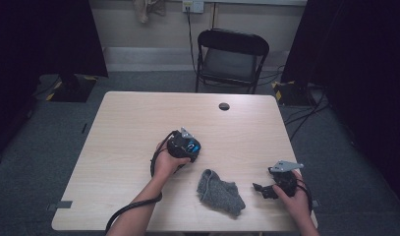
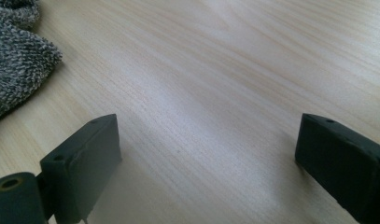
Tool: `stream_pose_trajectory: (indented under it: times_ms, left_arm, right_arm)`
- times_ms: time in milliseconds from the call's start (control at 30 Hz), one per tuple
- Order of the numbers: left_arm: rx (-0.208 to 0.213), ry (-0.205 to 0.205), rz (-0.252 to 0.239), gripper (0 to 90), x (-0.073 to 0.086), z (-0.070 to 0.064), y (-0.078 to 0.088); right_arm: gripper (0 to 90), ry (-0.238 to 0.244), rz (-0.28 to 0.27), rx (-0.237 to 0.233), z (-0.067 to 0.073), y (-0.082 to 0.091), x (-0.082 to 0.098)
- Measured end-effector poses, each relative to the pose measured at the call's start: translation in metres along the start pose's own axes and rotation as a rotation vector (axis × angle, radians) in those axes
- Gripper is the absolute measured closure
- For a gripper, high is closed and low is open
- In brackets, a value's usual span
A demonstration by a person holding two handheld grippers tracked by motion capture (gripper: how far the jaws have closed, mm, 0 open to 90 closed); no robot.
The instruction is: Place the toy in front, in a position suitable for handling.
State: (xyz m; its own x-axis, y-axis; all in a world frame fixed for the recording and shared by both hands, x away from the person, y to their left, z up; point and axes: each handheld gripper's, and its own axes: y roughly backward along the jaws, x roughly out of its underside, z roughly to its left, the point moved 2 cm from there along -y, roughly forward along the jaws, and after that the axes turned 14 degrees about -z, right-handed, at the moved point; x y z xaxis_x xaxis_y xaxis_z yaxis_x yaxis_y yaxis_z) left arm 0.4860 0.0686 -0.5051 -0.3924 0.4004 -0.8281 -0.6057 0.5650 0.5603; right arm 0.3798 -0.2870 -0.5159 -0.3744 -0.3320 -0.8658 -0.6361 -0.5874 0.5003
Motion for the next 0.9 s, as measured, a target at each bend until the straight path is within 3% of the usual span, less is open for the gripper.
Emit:
stream_pose_trajectory:
  times_ms: [733,833,900]
  left_arm:
    - [0.012,0.047,0.011,23.9,-0.0007,0.0027,0.0013]
    - [-0.006,0.034,0.010,20.4,-0.0022,0.0024,0.0026]
    - [0.009,0.041,0.012,19.8,-0.0031,0.0029,0.0036]
  right_arm:
    - [6.3,0.000,0.000,0.000,0.0000,0.0000,0.0000]
    - [6.3,0.000,0.000,0.000,0.0000,0.0000,0.0000]
    - [6.3,0.000,0.000,0.000,0.0000,0.0000,0.0000]
